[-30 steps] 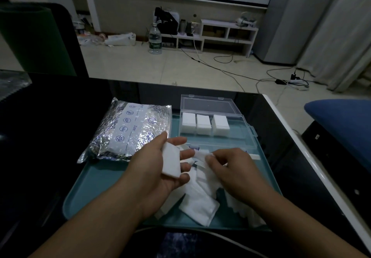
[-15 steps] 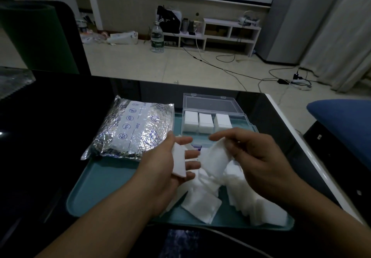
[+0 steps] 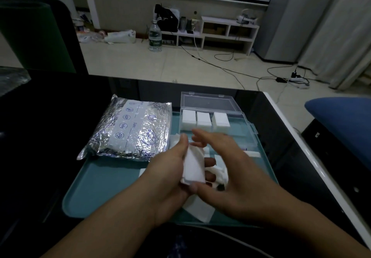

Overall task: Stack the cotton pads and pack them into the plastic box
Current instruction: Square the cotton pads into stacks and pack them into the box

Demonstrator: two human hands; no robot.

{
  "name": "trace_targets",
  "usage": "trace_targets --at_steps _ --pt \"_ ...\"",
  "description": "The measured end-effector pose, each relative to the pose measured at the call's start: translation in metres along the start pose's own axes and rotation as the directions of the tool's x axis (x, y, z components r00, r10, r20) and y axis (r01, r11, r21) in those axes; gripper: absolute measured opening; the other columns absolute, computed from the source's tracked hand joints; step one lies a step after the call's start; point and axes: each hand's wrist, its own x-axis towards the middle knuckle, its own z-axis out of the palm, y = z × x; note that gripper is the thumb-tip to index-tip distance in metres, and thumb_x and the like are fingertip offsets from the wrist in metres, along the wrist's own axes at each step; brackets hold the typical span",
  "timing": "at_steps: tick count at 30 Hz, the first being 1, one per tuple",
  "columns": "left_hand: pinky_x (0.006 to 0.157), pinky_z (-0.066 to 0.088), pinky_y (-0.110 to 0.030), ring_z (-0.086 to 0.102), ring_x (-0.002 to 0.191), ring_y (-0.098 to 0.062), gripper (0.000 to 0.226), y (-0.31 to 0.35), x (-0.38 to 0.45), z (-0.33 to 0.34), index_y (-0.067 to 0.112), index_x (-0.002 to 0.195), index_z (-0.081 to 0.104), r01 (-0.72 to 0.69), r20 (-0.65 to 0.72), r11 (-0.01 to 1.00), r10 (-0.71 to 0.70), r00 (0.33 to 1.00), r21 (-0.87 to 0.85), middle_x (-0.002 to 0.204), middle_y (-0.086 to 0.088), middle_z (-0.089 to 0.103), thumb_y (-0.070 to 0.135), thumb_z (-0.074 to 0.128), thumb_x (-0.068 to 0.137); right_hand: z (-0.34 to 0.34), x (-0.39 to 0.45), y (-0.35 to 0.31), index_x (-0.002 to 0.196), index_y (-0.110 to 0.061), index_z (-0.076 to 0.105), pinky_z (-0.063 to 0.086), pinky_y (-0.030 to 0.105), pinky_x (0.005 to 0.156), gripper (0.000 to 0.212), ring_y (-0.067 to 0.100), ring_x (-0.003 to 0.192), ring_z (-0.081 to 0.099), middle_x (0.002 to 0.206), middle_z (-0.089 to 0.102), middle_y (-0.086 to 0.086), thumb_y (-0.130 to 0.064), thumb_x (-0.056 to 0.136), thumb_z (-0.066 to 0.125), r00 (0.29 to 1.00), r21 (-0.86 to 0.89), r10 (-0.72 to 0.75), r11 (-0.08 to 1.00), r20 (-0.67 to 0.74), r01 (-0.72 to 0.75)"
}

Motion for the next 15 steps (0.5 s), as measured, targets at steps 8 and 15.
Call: trace_targets --at_steps 8,15 --pt "0.1 0.049 -0.05 0.057 0.119 -0.047 0.059 0.007 0.0 -0.007 0.008 0.131 0.058 0.085 0.202 0.996 -0.083 0.976 0.0 0.129 -0.031 0.058 0.051 0.035 0.1 -0.008 0.0 -0.007 0.132 -0.05 0.029 0.037 -0.006 0.071 0.085 -0.027 0.101 0.045 0.126 0.044 -0.024 -0.016 0.075 0.081 0.989 0.23 0.149 0.963 -0.021 -0.141" --pt "0.07 0.061 -0.038 0.072 0.089 -0.038 0.036 0.006 -0.006 -0.002 0.007 0.119 0.063 -0.051 0.264 0.997 0.034 0.964 0.06 0.103 -0.024 0.072 0.027 0.051 0.091 -0.012 0.001 0.007 0.146 -0.046 0.028 0.039 0.004 0.092 0.091 -0.009 0.123 0.046 0.13 0.052 -0.025 -0.041 0.072 0.08 0.986 0.222 0.167 0.962 -0.006 -0.161"
